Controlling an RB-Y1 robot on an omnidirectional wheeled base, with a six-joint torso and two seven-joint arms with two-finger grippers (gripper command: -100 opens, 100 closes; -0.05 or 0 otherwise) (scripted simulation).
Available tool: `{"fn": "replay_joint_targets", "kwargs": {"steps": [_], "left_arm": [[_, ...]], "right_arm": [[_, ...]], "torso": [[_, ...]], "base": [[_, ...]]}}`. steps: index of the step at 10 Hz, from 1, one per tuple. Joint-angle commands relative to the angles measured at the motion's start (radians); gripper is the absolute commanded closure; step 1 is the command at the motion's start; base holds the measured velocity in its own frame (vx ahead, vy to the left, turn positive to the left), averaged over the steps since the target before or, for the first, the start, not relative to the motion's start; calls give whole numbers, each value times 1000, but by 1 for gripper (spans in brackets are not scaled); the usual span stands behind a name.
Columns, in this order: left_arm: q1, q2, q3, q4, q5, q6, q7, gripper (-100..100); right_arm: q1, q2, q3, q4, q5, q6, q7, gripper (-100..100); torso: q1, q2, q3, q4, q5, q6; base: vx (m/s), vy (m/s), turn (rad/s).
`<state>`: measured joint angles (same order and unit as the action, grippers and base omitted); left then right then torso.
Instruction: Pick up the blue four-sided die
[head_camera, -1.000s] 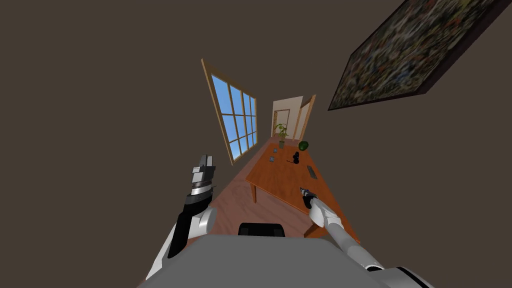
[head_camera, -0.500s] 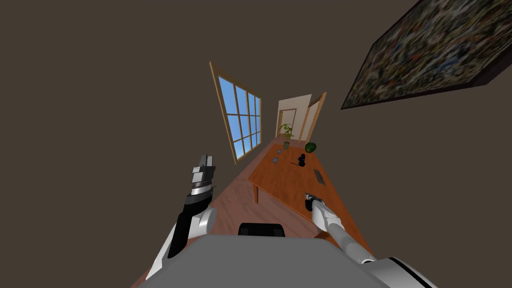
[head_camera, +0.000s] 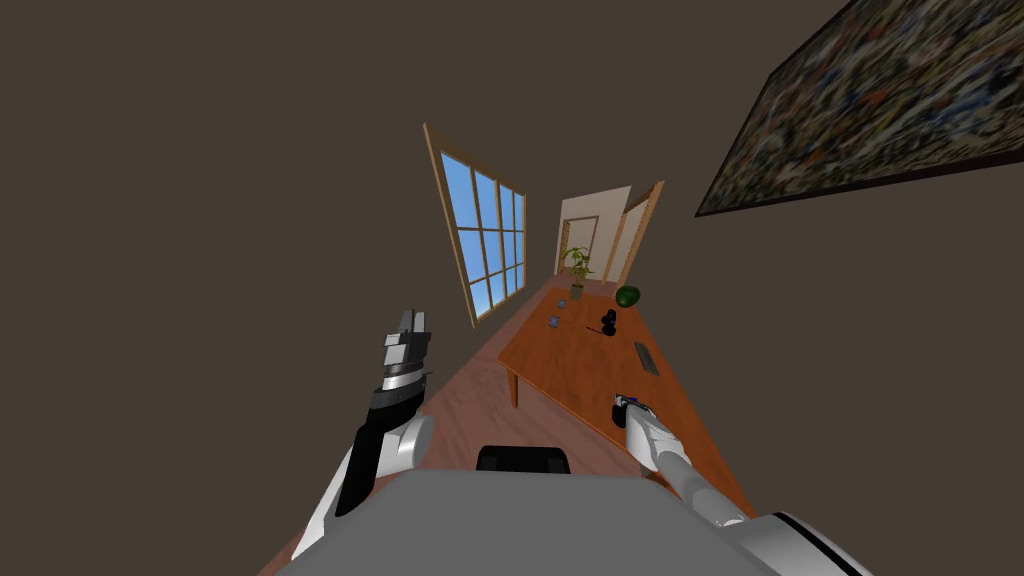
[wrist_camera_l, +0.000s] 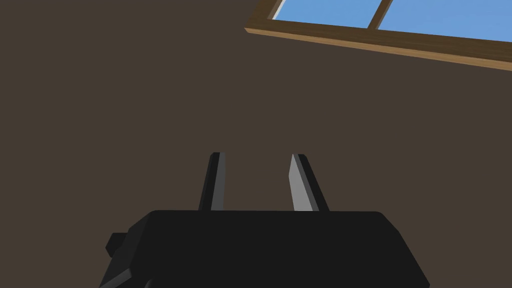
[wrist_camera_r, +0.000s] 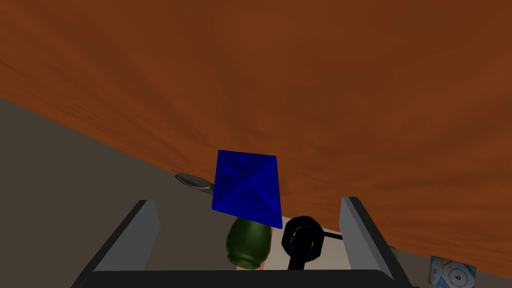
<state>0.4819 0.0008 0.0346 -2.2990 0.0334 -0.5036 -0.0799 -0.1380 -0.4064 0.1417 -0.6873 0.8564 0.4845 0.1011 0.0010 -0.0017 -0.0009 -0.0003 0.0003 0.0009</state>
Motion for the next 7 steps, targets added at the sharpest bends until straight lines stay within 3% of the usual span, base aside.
{"fn": "replay_joint_targets", "kwargs": {"steps": [1,2,5,6,7], "left_arm": [[0,0,0,0,0,0,0,0],[0,0,0,0,0,0,0,0],[0,0,0,0,0,0,0,0],[0,0,0,0,0,0,0,0],[0,0,0,0,0,0,0,0]], "right_arm": [[0,0,0,0,0,0,0,0],[12,18,4,-10,27,15,-22,-100],[39,59,14,-32,92,49,-75,-100],[31,51,12,-23,81,40,-64,-100],[31,52,12,-23,83,42,-69,100]], "torso": [[0,0,0,0,0,0],[0,1,0,0,0,0],[-8,-3,-2,-1,-2,0],[-9,-3,-2,-1,-2,0],[-5,-1,-1,0,-1,0]], "base": [[0,0,0],[32,-46,5],[60,-127,15],[23,-68,11],[4,-13,1]]}}
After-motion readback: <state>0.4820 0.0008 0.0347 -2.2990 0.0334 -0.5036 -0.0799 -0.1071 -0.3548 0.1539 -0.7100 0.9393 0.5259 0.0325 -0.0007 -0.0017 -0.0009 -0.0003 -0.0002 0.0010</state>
